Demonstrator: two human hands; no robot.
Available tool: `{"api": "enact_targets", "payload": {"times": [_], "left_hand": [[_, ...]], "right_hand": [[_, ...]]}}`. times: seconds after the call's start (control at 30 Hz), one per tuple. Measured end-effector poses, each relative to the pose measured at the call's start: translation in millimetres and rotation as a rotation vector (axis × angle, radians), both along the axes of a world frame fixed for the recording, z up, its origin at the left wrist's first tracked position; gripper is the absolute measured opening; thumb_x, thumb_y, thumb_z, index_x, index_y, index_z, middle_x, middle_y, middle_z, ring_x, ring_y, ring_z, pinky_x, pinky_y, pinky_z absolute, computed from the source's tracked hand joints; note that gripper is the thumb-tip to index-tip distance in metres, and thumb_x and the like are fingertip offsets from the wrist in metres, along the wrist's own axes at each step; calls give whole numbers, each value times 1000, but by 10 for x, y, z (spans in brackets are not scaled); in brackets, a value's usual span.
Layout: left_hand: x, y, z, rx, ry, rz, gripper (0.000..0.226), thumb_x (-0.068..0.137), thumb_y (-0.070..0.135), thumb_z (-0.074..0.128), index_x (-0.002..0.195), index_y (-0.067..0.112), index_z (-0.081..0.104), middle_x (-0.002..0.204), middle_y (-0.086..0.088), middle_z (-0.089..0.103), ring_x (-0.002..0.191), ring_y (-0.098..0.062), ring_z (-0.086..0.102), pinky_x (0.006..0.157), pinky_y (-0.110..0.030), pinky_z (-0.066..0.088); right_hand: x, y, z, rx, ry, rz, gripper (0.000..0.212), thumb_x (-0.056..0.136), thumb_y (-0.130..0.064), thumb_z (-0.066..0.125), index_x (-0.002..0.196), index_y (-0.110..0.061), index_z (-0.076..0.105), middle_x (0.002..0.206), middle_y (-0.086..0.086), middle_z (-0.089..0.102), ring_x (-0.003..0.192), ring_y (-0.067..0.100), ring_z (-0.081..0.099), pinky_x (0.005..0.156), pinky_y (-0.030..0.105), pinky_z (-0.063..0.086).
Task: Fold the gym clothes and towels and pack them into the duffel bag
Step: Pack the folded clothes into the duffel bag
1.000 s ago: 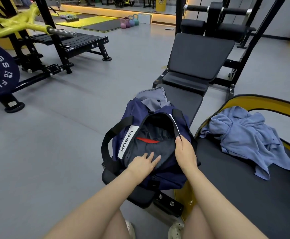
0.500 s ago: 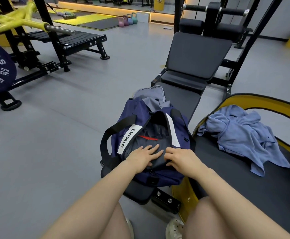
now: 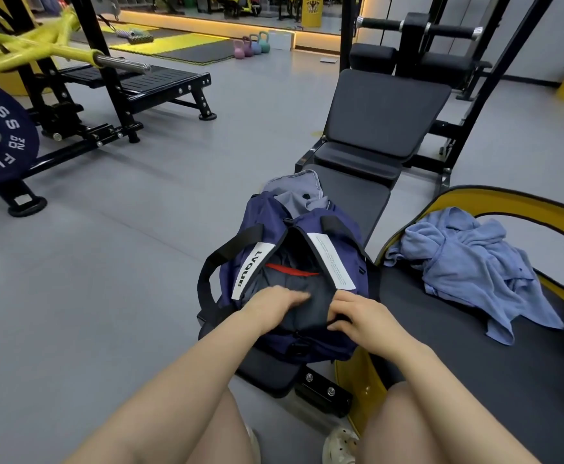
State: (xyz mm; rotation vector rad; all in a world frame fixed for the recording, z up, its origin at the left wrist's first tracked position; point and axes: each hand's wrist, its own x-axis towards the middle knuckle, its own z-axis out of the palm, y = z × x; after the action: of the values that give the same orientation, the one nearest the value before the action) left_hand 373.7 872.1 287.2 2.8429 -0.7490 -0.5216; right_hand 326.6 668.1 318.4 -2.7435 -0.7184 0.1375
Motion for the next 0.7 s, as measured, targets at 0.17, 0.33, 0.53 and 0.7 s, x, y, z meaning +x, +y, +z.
{"api": "enact_targets", "payload": {"times": [0.17,0.33,0.53,0.7], "left_hand": [[54,-171,-110,170,-210,32,61,103,31,33,151,28,-4,160,0,-8,147,-21,-6,117,-45,1],[-115,-162,-268,289,-79,12,58,105,32,19,145,36,-23,154,3,-29,143,-24,-23,111,-58,-10],[-249,-85,-391,354,-91,3,58,104,31,17,145,32,-25,151,0,-36,139,-25,-32,108,-58,-16],[-223,-78,-328,284,-92,8,56,105,31,16,145,35,-23,154,2,-30,142,-24,-27,112,-54,-14]], "right_hand": [[0,49,-34,-136,43,-39,23,93,-46,53,110,-32,61,99,-14,43,89,8,51,66,26,38],[25,96,-50,-109,20,-106,24,96,-40,51,111,-30,66,93,-14,36,83,9,48,64,27,34],[8,204,-101,-131,35,-26,24,97,-36,51,113,-27,66,102,-8,44,84,9,44,62,26,34],[20,125,-161,-21,-10,-41,23,96,-31,53,116,-26,63,113,-11,44,87,9,50,65,23,37]]}}
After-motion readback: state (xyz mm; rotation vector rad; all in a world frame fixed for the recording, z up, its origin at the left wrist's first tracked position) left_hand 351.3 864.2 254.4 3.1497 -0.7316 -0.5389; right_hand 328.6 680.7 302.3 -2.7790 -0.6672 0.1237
